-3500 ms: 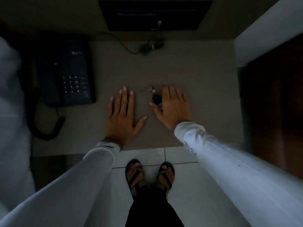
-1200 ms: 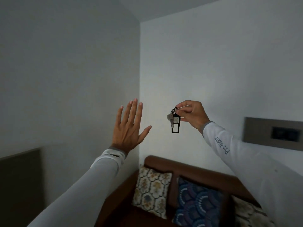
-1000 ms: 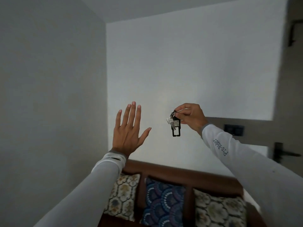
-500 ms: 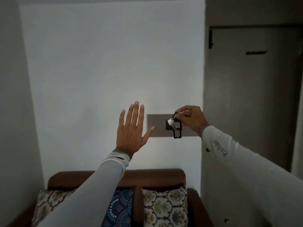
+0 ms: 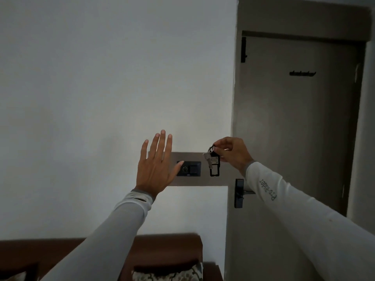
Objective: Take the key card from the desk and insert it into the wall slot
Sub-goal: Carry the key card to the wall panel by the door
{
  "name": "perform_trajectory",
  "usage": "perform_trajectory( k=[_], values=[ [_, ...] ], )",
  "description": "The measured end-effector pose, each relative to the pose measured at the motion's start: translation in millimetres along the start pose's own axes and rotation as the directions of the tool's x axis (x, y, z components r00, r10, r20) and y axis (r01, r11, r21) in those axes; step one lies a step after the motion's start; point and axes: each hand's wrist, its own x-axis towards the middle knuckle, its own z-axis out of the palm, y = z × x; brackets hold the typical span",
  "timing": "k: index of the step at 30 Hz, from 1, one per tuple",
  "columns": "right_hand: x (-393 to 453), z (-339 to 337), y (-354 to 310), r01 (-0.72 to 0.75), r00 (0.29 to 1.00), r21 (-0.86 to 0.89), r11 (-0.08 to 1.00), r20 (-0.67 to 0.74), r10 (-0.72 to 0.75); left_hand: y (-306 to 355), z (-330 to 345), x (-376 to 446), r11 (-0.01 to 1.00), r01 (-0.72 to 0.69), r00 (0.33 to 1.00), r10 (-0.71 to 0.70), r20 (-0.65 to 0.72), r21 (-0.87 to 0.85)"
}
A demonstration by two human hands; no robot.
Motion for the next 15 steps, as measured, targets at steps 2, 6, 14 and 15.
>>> perform_trajectory(
  k=[2,6,14,15],
  values=[
    [18.7,-1.9,17.3,-0.009,1.000,-0.016,1.000,0.027,0.010,7.2,21.5,5.9,1.000,-0.014,1.000,0.014,0.024,0.001],
    [65.6,-0.3,52.9,-0.028,0.999,-0.013,1.000,0.045,0.029,13.5,69.0,19.7,1.000,0.000,1.000,0.000,0.027,-0.010],
    [172.6,38.0,143.8,-0.014,0.995,0.018,1.000,0.101,0.012,27.2,179.7,37.8,0.997,0.026,0.996,-0.031,0.079,0.068],
    [187.7,43.9,155.3,-0.004,0.994,0.017,1.000,0.106,0.002,27.1,194.1,40.5,0.997,0.033,0.995,-0.040,0.088,0.073]
  ],
)
